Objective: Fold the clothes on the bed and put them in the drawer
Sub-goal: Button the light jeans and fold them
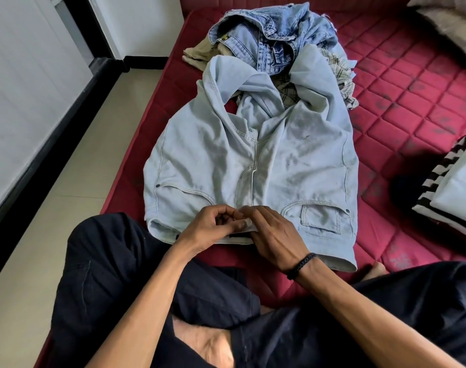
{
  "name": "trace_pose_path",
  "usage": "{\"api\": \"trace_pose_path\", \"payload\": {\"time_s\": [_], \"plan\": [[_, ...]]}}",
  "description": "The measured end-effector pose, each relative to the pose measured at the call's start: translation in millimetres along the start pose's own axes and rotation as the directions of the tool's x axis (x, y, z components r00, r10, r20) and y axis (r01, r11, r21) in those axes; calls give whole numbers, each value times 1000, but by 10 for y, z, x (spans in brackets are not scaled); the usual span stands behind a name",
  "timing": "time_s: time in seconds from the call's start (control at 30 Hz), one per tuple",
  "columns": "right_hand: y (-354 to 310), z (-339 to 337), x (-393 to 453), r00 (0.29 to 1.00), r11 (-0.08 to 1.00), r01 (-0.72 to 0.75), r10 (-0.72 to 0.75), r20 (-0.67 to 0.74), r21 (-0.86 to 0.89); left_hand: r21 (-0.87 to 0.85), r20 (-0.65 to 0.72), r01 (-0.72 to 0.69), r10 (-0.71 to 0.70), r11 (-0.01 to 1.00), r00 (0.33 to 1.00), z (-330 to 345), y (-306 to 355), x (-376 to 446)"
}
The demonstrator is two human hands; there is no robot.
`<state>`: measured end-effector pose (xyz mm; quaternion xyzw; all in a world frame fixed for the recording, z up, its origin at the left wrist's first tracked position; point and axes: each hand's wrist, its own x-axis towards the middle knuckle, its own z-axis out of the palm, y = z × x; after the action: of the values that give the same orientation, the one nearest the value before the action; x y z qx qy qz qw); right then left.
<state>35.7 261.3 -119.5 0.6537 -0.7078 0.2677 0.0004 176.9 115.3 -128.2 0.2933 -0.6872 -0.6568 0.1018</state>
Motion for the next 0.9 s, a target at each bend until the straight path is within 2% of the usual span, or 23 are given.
{"api": "trace_pose_path", "payload": {"time_s": [0.13, 0.23, 0.53, 0.73, 0.83, 0.9], "plan": [[41, 33, -20, 1000, 999, -11, 13, -28, 37, 195, 5, -19, 18, 981, 1000, -18, -19, -49], [43, 68, 1, 999, 998, -47, 48, -20, 37, 271, -79, -63, 87, 961, 993, -17, 18, -93], [28, 35, 23, 996, 996, -87, 86, 32, 31, 352, -142, -105, 164, 930, 976, -2, 97, -97], [2, 48, 10, 957, 955, -286, 288, -16, 78, 317, -148, -109, 163, 942, 976, 23, 136, -109], [8, 41, 21, 961, 961, -272, 275, -43, 56, 285, -148, -113, 161, 952, 976, 48, 140, -128], [13, 35, 24, 966, 967, -250, 252, -57, 40, 319, -97, -155, 195, 935, 976, 59, 131, -146]]}}
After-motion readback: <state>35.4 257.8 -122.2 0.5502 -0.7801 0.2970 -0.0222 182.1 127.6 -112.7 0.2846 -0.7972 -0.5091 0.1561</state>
